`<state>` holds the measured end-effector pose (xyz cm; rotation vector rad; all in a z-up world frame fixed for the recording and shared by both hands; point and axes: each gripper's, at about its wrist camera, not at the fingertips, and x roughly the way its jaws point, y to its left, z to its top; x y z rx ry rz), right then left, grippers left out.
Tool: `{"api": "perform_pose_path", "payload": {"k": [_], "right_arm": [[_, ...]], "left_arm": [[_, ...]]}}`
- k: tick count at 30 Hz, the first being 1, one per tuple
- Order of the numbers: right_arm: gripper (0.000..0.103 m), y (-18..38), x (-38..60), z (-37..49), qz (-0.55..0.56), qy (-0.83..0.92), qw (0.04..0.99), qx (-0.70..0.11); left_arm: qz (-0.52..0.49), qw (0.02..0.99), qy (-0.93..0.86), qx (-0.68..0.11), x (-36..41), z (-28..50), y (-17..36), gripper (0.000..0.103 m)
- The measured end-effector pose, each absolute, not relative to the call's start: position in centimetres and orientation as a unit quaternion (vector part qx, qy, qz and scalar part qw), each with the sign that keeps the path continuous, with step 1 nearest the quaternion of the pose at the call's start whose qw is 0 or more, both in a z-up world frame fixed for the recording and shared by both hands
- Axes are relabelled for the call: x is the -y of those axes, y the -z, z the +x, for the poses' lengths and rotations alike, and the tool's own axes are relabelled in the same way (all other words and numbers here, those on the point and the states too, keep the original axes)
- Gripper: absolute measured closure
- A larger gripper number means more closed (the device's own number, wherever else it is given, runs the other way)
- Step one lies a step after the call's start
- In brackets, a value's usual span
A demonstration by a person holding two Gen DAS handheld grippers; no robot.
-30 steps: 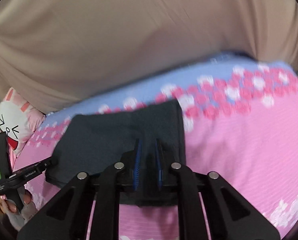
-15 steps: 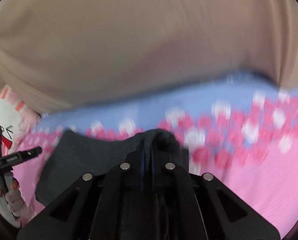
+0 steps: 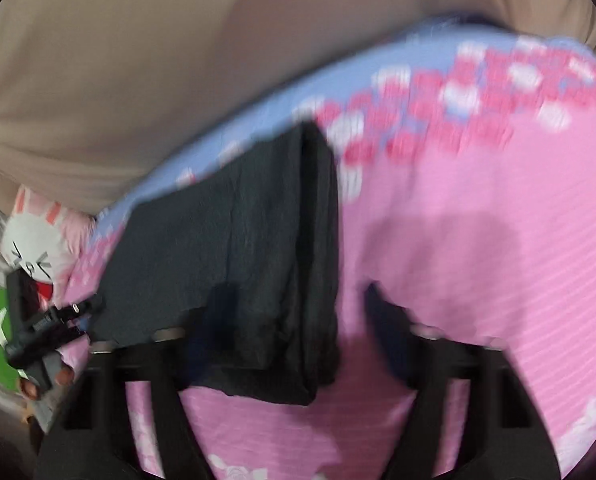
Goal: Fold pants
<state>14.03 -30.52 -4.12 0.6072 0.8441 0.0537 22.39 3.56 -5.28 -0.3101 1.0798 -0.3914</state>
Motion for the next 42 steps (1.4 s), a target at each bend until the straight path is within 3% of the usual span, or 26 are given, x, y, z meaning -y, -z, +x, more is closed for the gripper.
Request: {"api": "perform_pose_path", "payload": {"k": [4,7,8,9,10,13,15,19,21,23,27,30,35,42], "right_arm": [[0.080,-0.6,29.2,11.7,0.275,-0.034,0.891,-0.361],[0.078,0.9,29.0,10.4,0.244,-0.007,0.894,-0.376],[0.073,2.2,29.2,11.0,0.238,0.007,0.888,-0.394],[0.056,3.7,29.6,10.9,0.241,0.020,0.882,-0.405],[0.051,3.9,30.5,9.9,0.273,0.028,0.882,-0.384],[0.070,-0.2,30.1,8.0,0.244,0.054,0.907,-0.340],[0.097,-2.3,28.9,7.8,0.222,0.040,0.919,-0.324],[0.097,-0.9,27.0,10.8,0.183,0.027,0.916,-0.355],[0.103,2.5,27.9,11.8,0.179,0.057,0.904,-0.385],[0.103,1.4,28.9,10.3,0.228,0.048,0.902,-0.363],[0.099,-1.8,26.6,8.3,0.160,0.069,0.931,-0.321],[0.099,1.3,26.1,9.5,0.119,0.094,0.920,-0.362],[0.095,-0.9,25.7,7.4,0.136,0.091,0.933,-0.322],[0.094,0.9,24.9,5.0,0.140,0.107,0.930,-0.323]], "left_arm": [[-0.177,0.830,0.193,-0.492,-4.9,21.3,1.9,0.096],[-0.153,0.844,0.180,-0.481,-6.0,19.5,0.8,0.098],[-0.141,0.846,0.158,-0.489,-6.3,19.4,1.8,0.098],[-0.130,0.842,0.143,-0.504,-6.5,19.5,3.2,0.098],[-0.126,0.837,0.130,-0.517,-7.0,19.7,4.2,0.098],[-0.140,0.838,0.129,-0.510,-7.6,18.4,4.0,0.098],[-0.120,0.859,0.133,-0.480,-6.5,17.3,1.8,0.098],[-0.057,0.883,0.154,-0.441,-1.6,15.8,-0.1,0.076],[-0.020,0.888,0.139,-0.438,0.6,15.7,0.9,0.076],[-0.002,0.888,0.129,-0.441,1.4,15.7,2.1,0.076],[0.020,0.893,0.116,-0.434,1.8,15.1,3.2,0.075],[0.017,0.895,0.116,-0.431,1.9,15.1,3.2,0.075],[0.019,0.897,0.116,-0.426,1.9,14.8,3.2,0.074],[0.022,0.908,0.115,-0.401,1.4,13.3,3.1,0.069]]}}
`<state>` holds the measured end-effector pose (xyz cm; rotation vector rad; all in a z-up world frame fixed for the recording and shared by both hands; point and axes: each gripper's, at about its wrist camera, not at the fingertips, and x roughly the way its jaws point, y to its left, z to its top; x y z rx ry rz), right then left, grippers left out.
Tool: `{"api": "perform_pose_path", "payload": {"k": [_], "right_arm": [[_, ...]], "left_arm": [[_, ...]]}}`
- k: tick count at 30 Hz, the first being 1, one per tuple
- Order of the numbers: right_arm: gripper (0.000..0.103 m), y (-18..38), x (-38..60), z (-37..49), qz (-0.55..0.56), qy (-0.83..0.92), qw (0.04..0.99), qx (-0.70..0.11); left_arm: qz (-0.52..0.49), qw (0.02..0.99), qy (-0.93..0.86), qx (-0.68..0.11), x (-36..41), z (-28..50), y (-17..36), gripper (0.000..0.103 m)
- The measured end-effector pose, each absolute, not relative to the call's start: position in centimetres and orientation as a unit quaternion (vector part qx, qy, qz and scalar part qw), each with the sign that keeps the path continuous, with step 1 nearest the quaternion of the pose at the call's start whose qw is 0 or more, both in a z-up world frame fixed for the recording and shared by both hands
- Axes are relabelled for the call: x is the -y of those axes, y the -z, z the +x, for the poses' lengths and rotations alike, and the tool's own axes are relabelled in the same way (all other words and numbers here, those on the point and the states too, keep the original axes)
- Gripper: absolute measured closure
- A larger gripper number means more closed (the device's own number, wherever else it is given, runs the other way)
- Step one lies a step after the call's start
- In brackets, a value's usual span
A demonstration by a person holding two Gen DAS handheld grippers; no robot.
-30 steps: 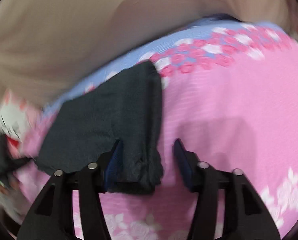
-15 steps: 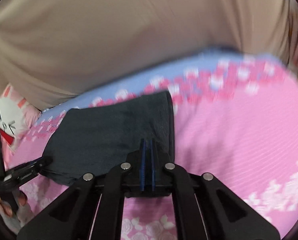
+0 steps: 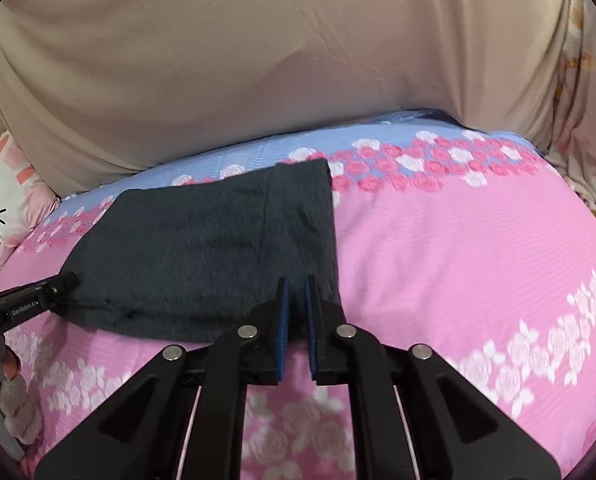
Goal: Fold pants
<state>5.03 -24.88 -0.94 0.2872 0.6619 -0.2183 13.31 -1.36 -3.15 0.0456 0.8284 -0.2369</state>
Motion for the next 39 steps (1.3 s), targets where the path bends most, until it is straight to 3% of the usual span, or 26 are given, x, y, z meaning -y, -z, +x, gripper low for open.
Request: {"api": "perform_pose_path", "payload": {"k": [2,3,4,5,7,9,12,17,39], "right_arm": [[0.084,0.8,24.8,4.1,0.145,0.107,0.932,-0.314],[0.070,0.8,25.0,3.6,0.149,0.106,0.934,-0.306],[0.060,0.7,24.9,3.1,0.151,0.109,0.936,-0.299],[0.043,0.6,24.9,2.6,0.153,0.111,0.937,-0.294],[0.028,0.4,24.8,1.7,0.158,0.117,0.938,-0.287],[0.010,0.3,24.3,1.1,0.154,0.124,0.937,-0.289],[0.005,0.1,22.8,0.2,0.130,0.142,0.935,-0.298],[0.005,0.4,20.6,-0.3,0.083,0.161,0.928,-0.325],[0.005,0.7,20.6,-1.4,0.101,0.157,0.924,-0.334]], "left_arm": [[0.023,0.913,0.121,-0.388,1.0,12.2,3.0,0.061],[0.021,0.916,0.122,-0.381,0.8,11.6,2.9,0.056],[0.019,0.919,0.123,-0.374,0.6,11.0,2.7,0.044],[0.018,0.923,0.122,-0.365,0.3,10.2,2.6,0.036],[0.017,0.932,0.118,-0.343,-0.1,8.5,2.3,0.030],[0.023,0.938,0.110,-0.328,-0.1,7.4,2.1,0.019],[0.039,0.946,0.102,-0.306,0.3,5.9,2.0,0.016],[0.069,0.944,0.086,-0.311,0.9,4.6,2.5,0.015],[0.014,0.945,0.064,-0.321,-1.1,4.9,2.5,0.012]]}}
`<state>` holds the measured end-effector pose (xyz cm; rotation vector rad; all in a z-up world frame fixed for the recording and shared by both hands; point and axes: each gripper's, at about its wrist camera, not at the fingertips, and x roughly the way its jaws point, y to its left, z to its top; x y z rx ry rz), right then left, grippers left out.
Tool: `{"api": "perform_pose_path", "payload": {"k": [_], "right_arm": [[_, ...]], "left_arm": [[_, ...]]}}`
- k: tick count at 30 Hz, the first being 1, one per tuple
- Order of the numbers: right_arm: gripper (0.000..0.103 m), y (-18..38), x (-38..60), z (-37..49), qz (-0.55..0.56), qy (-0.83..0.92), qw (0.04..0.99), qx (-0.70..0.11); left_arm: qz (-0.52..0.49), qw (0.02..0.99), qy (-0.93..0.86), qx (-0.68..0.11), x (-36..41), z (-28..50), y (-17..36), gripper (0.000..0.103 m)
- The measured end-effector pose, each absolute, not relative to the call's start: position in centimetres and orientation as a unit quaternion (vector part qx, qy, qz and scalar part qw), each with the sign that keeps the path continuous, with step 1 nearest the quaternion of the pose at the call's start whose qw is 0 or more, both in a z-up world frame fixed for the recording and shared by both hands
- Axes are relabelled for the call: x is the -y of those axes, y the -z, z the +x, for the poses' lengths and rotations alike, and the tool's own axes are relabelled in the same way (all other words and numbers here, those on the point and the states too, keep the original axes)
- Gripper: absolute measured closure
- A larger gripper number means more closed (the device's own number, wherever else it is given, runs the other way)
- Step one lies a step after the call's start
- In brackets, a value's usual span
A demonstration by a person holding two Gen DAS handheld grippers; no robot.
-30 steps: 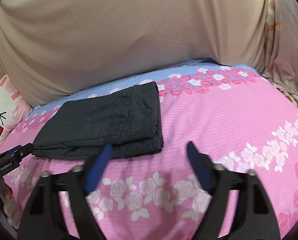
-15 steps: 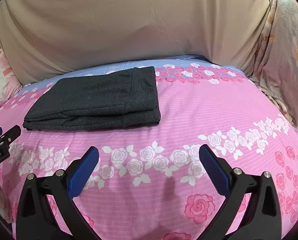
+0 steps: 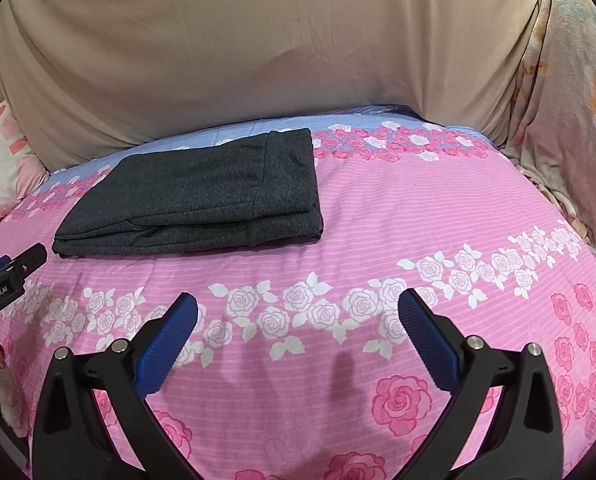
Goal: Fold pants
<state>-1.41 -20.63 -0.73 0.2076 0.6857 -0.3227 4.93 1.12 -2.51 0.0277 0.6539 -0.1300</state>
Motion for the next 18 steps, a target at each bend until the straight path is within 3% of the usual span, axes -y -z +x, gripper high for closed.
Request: {"api": "perform_pose_path", "payload": {"k": [18], "right_arm": [[0.005,0.76,20.62,-1.43,0.101,0.157,0.924,-0.334]], "left_arm": [[0.015,0.944,0.066,-0.322,-0.99,5.03,2.47,0.012]]}}
